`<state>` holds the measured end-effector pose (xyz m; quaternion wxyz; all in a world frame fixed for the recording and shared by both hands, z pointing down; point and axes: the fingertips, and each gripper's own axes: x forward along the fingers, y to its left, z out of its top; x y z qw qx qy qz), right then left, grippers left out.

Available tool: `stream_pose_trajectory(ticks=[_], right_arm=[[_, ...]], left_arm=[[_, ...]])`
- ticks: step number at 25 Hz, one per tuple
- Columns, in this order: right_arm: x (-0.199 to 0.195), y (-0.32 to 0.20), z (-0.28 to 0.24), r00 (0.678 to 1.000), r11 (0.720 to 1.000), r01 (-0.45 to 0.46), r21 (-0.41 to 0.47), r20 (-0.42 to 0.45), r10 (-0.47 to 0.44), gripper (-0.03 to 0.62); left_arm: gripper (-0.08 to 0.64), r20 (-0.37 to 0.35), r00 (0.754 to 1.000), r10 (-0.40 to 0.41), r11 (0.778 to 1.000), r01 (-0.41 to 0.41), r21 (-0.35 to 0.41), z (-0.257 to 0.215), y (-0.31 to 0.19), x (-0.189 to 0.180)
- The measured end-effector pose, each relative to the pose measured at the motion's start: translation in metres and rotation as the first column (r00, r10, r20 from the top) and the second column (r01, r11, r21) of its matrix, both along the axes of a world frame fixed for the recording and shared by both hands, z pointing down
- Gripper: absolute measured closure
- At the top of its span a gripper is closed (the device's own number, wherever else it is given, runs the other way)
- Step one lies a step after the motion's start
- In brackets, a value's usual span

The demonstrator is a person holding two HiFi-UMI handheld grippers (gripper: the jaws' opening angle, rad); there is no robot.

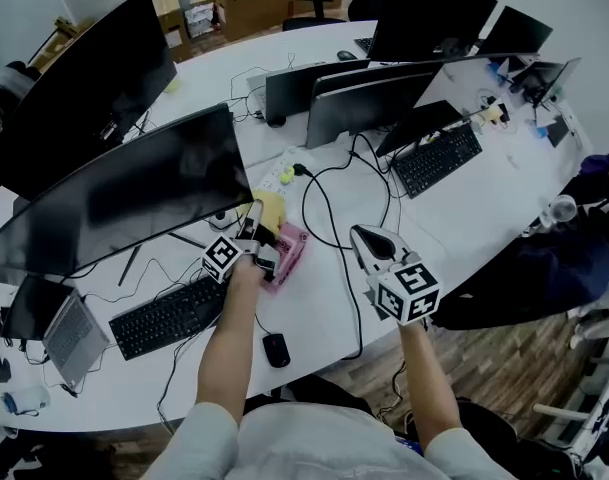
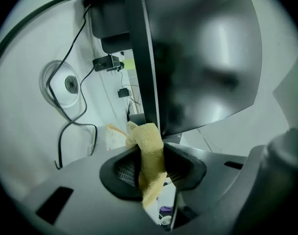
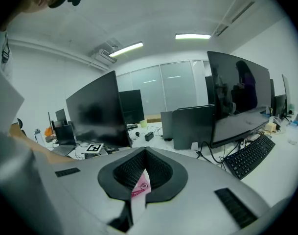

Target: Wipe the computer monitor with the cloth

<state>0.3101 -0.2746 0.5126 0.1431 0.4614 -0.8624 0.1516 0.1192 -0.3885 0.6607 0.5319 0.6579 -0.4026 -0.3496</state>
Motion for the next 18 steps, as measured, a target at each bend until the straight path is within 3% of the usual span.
stream_pose_trajectory(ticks=[4, 8, 14, 16, 18], right_arm=[[0.009, -0.005, 0.001, 1.0, 1.0, 0.012, 0.0, 0.002, -0.012, 0.569], [0.013, -0.007, 0.001, 1.0, 1.0, 0.026, -0.001, 0.005, -0.026, 0.569], [0.018, -0.008, 0.001, 0.999, 0.999, 0.033, 0.001, 0.005, -0.033, 0.569], [0.02, -0.007, 0.002, 1.0, 1.0, 0.031, 0.0, 0.004, -0.031, 0.569], [0.021, -0.006, 0.001, 1.0, 1.0, 0.029, 0.003, 0.003, -0.029, 0.569]], left_arm=[[0.428, -0.106, 0.99, -0.093, 0.996, 0.092, -0.021, -0.002, -0.003, 0.003], [0.428, -0.238, 0.957, -0.169, 0.986, 0.165, -0.038, -0.008, -0.005, 0.004], [0.428, -0.319, 0.919, -0.232, 0.973, 0.218, -0.08, -0.003, -0.006, 0.007], [0.428, -0.345, 0.916, -0.208, 0.978, 0.207, -0.039, -0.017, -0.009, 0.012], [0.428, -0.337, 0.922, -0.188, 0.975, 0.217, 0.049, -0.045, -0.015, 0.013]])
